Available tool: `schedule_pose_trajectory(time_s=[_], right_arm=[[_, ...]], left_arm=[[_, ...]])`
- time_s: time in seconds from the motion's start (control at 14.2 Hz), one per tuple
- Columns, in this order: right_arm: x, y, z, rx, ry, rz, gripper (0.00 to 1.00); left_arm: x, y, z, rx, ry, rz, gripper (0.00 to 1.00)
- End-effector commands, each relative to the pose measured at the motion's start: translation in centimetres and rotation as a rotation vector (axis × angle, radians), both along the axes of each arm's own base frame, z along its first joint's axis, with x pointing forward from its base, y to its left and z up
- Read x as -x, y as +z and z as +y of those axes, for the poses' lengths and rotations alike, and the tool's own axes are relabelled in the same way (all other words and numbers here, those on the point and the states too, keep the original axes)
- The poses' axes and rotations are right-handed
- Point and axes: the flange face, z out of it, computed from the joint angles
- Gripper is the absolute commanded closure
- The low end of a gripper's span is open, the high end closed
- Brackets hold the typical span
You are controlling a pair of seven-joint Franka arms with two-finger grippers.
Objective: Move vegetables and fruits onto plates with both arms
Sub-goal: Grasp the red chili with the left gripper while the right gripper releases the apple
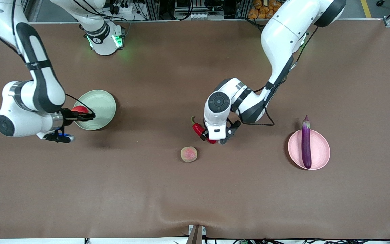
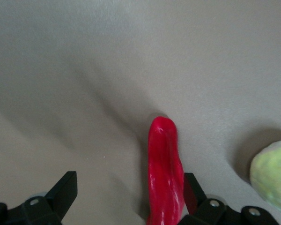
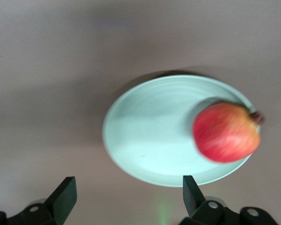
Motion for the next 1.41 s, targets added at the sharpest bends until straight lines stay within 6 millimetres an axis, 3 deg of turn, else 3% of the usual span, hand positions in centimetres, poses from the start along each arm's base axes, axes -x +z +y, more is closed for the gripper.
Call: schedule_pose_trajectory(time_s=[0.0,0.07,0.56,0.64,0.71,0.92,1.2,1.34], right_arm=[[-0.4,2.6,6.5,0.067,-0.079,-0.004,0.0],[-0.5,3.2,8.1,0.048,-0.106,-0.005,0.0],[-2.1,5.9,13.6,0.051,-0.244,-0.024,0.0],[-2.3,6.1,14.6,0.064,-0.273,-0.022,0.0],[-2.5,6.5,15.7,0.086,-0.313,-0.023,0.0],[-3.4,7.5,19.2,0.13,-0.427,-0.027,0.0],[-4.7,8.6,22.1,0.088,-0.502,-0.016,0.0],[-5.4,8.7,22.5,0.037,-0.533,-0.004,0.0]], left_arm=[[0.0,-1.5,-1.8,0.006,0.022,-0.024,0.0],[0.2,-2.0,-2.4,0.009,0.027,-0.037,0.0],[0.6,-3.6,-3.7,0.02,0.043,-0.074,0.0],[0.6,-3.7,-3.6,0.021,0.08,-0.071,0.64],[0.7,-3.7,-3.7,0.018,0.083,-0.074,1.0],[0.4,-2.7,-3.6,0.018,0.073,-0.087,1.0],[-2.0,2.6,-1.1,0.0,0.06,-0.109,1.0],[-2.2,5.4,0.3,-0.053,-0.059,-0.073,1.0]])
